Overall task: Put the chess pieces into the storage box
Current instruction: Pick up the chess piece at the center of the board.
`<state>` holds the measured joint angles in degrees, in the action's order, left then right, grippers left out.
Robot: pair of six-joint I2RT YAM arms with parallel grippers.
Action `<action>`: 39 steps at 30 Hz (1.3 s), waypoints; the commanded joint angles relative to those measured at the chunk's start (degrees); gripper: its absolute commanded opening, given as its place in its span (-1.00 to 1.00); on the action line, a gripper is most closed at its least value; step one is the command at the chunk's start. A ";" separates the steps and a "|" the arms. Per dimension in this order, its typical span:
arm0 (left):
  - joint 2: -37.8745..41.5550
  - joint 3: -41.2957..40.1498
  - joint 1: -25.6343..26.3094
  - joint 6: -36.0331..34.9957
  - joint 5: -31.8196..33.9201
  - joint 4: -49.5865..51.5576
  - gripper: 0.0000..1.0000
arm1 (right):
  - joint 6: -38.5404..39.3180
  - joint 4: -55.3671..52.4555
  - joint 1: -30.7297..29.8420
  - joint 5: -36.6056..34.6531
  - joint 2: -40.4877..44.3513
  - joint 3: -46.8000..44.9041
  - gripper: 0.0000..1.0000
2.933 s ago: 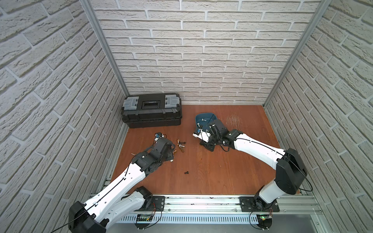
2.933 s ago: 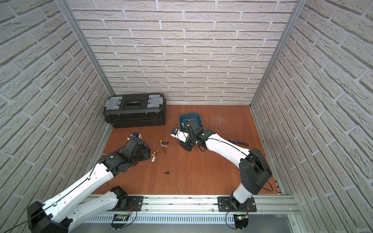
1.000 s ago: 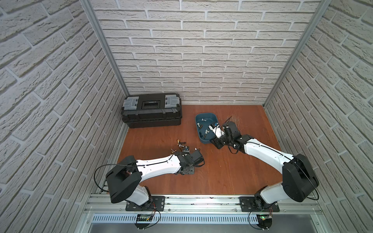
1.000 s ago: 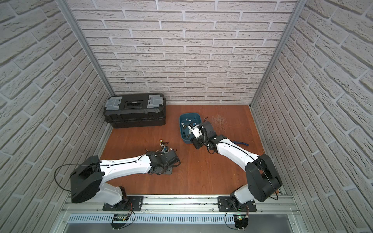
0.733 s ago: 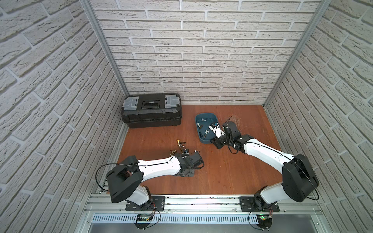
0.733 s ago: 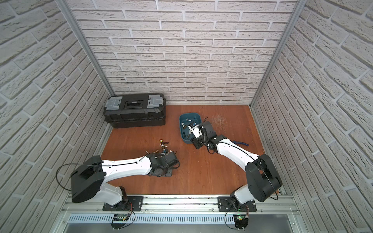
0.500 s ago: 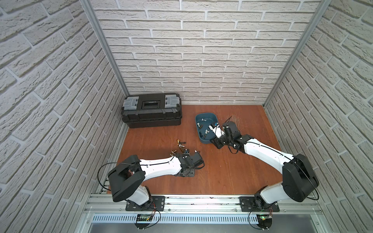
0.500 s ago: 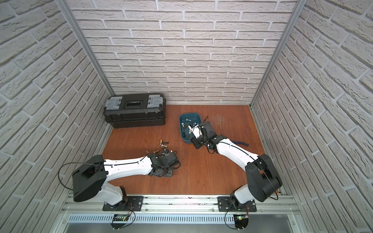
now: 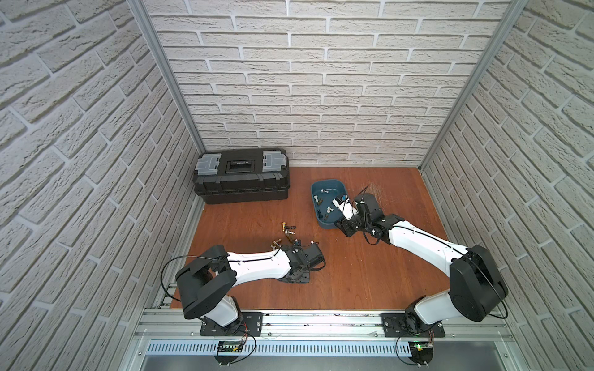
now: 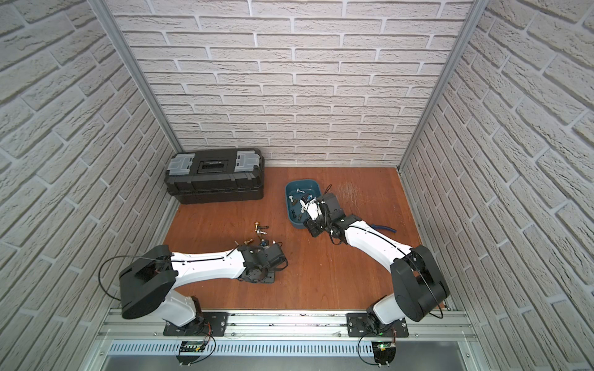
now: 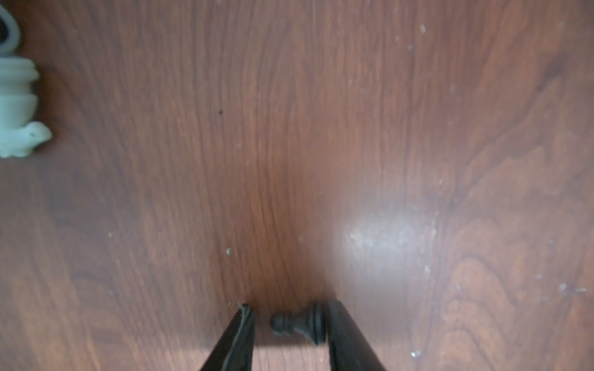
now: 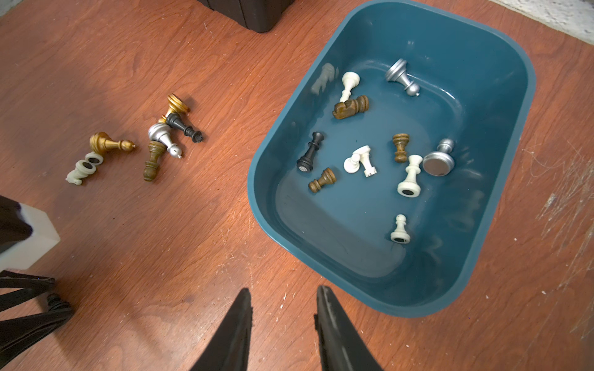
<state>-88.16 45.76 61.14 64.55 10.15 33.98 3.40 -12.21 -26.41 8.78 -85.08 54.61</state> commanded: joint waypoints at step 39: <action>-31.91 56.49 -22.31 -35.41 -3.58 3.10 -0.49 | -3.49 3.57 3.89 -12.20 14.90 -6.68 -0.35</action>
<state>-115.42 97.80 39.44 34.24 9.78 36.75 0.78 -10.57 -22.94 -2.92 -70.50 48.77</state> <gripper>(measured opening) 0.288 0.326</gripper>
